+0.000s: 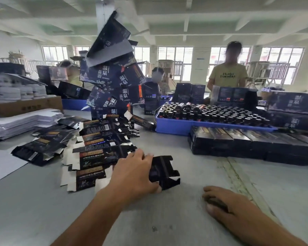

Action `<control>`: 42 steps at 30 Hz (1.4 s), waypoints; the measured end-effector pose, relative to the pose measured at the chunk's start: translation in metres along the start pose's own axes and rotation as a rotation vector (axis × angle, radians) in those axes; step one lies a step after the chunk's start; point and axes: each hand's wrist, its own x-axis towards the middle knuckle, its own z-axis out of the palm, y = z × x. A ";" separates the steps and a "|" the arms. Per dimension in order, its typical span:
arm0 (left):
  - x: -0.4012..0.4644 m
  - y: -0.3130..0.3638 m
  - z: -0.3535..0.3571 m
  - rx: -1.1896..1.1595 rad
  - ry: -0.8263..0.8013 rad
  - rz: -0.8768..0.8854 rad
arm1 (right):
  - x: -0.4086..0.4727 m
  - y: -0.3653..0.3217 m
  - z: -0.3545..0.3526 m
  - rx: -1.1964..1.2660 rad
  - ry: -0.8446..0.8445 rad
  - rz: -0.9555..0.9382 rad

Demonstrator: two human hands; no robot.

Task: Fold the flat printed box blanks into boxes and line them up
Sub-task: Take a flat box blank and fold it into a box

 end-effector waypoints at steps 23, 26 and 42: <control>-0.025 0.057 0.003 -0.149 0.413 0.445 | 0.002 -0.041 -0.019 0.574 0.321 -0.046; -0.026 0.059 0.004 -0.072 0.433 0.464 | -0.004 -0.037 -0.016 0.550 0.357 -0.071; -0.029 0.060 0.001 -0.288 0.484 0.518 | -0.014 -0.040 -0.014 0.484 0.488 -0.153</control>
